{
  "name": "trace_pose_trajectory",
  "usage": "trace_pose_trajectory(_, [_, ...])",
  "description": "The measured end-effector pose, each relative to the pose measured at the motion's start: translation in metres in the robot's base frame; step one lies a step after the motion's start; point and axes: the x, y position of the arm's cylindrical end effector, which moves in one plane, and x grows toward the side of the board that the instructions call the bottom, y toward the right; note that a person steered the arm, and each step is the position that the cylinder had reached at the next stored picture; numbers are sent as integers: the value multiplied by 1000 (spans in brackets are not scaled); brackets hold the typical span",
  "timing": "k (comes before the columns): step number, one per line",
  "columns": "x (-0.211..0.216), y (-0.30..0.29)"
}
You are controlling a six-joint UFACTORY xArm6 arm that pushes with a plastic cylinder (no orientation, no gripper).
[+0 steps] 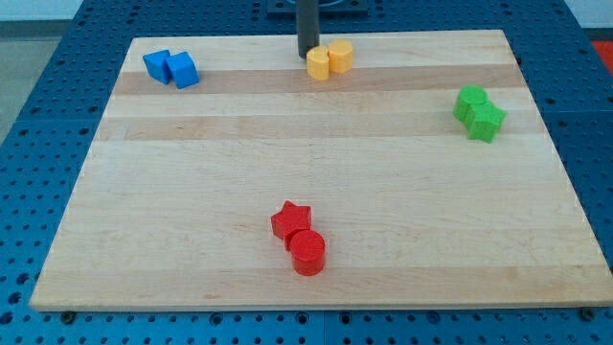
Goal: Move the yellow hexagon close to the green blocks
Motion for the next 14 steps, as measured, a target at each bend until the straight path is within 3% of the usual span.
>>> trace_pose_trajectory(3, [80, 90])
trace_pose_trajectory(6, [57, 11])
trace_pose_trajectory(7, [28, -7])
trace_pose_trajectory(8, [-21, -6])
trace_pose_trajectory(9, [-26, 25])
trace_pose_trajectory(14, [49, 93])
